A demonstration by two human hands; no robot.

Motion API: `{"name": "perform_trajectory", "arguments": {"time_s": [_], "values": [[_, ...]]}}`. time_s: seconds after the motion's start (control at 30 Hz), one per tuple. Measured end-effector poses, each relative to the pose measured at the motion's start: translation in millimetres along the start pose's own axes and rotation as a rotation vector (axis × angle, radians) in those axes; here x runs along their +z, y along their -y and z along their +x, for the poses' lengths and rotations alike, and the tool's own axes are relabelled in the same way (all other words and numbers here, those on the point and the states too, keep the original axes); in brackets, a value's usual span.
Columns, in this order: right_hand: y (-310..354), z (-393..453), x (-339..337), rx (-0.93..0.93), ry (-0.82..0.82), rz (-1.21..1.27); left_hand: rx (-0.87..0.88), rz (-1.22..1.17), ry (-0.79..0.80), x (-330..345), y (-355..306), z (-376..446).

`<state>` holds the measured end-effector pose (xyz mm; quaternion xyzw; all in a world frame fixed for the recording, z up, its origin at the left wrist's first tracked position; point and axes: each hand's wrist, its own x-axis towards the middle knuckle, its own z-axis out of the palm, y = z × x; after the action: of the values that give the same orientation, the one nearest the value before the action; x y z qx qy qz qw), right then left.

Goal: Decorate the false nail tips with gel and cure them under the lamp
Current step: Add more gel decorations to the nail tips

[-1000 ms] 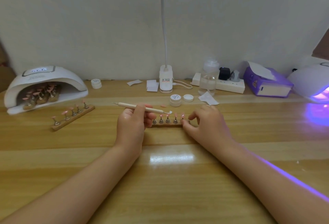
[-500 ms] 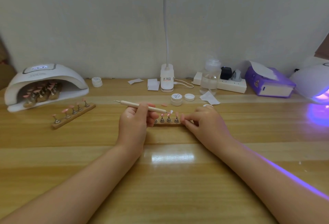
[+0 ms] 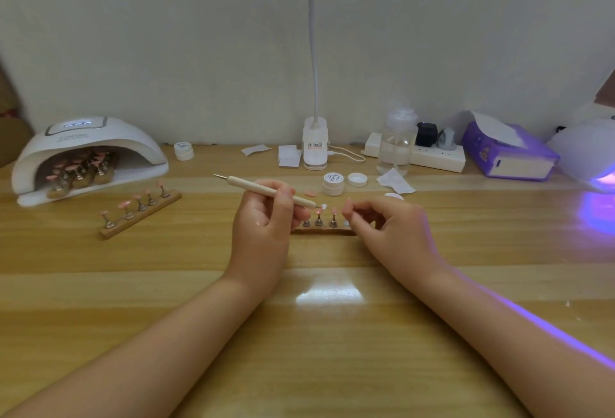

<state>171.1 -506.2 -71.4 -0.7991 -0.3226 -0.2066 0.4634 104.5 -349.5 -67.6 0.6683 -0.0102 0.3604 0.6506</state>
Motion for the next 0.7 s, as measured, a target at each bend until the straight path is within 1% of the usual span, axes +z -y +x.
{"name": "perform_trajectory", "arguments": {"time_s": [0.27, 0.7], "values": [[-1.9, 0.1, 4.3, 0.027, 0.070, 0.049, 0.075, 0.068, 0.077, 0.0, 1.5, -4.4], [-3.4, -1.0, 4.6, -0.013, 0.110, 0.051, 0.063, 0.093, 0.128, 6.6, -3.7, -9.8]]}}
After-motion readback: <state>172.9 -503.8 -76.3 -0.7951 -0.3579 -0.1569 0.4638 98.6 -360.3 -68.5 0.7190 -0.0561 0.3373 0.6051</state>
